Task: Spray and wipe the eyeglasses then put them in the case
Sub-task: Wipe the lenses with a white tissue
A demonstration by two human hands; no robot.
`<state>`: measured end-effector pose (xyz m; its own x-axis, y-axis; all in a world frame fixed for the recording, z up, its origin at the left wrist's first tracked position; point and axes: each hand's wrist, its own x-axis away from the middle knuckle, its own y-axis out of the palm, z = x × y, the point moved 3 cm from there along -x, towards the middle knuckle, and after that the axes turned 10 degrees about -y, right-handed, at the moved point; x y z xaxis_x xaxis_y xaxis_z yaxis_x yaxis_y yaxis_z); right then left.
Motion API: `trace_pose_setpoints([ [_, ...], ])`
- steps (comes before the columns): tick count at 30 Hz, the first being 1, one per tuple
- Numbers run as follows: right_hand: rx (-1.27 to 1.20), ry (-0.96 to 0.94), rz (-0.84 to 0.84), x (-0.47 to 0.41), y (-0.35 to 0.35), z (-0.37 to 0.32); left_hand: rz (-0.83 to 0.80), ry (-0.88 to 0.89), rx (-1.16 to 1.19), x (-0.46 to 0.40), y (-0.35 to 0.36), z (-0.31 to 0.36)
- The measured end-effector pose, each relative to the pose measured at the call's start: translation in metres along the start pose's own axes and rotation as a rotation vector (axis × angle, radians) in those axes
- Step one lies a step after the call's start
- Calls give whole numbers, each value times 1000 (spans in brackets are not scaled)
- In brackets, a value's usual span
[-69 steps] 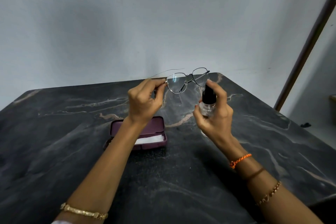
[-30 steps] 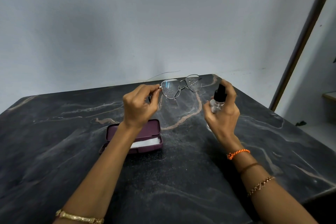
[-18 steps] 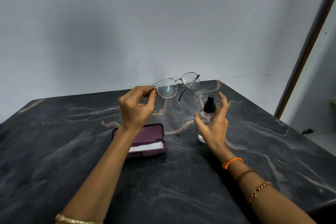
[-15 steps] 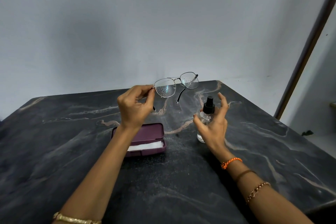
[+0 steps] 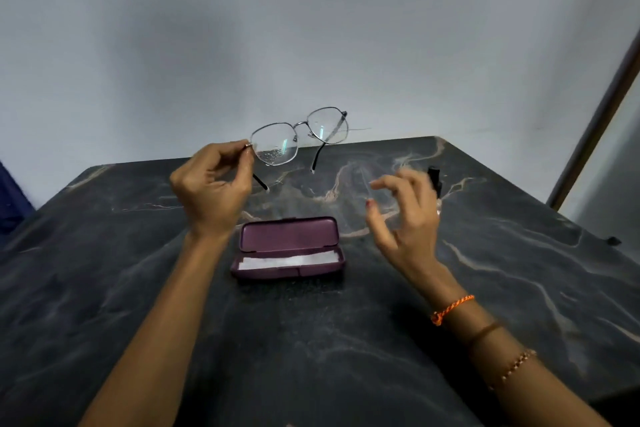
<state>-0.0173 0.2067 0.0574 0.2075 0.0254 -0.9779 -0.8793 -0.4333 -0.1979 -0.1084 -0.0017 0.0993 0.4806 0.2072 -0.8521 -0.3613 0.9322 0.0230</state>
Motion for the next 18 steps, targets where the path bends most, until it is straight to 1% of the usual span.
trace_pose_setpoints([
  [1,-48,47,-128,-3,9,-6,20,-25,11,-1,-6,-8],
  [4,-172,300,-514,-5,34,-14,59,-102,44,-4,-21,-31],
  [6,-196,425,-683,-2,45,-15,72,-150,64,-2,-25,-42],
  [7,-157,434,-734,0,47,-15,70,-162,70,0,-25,-44],
  [9,-23,355,-855,2,50,-17,57,-157,60,4,-24,-46],
  [11,36,307,-945,3,48,-18,20,-97,26,11,-20,-41],
  [14,90,278,-996,0,49,-18,-6,-29,-18,14,-20,-37],
  [18,135,248,-1038,-1,51,-18,12,-63,-36,12,-21,-35],
])
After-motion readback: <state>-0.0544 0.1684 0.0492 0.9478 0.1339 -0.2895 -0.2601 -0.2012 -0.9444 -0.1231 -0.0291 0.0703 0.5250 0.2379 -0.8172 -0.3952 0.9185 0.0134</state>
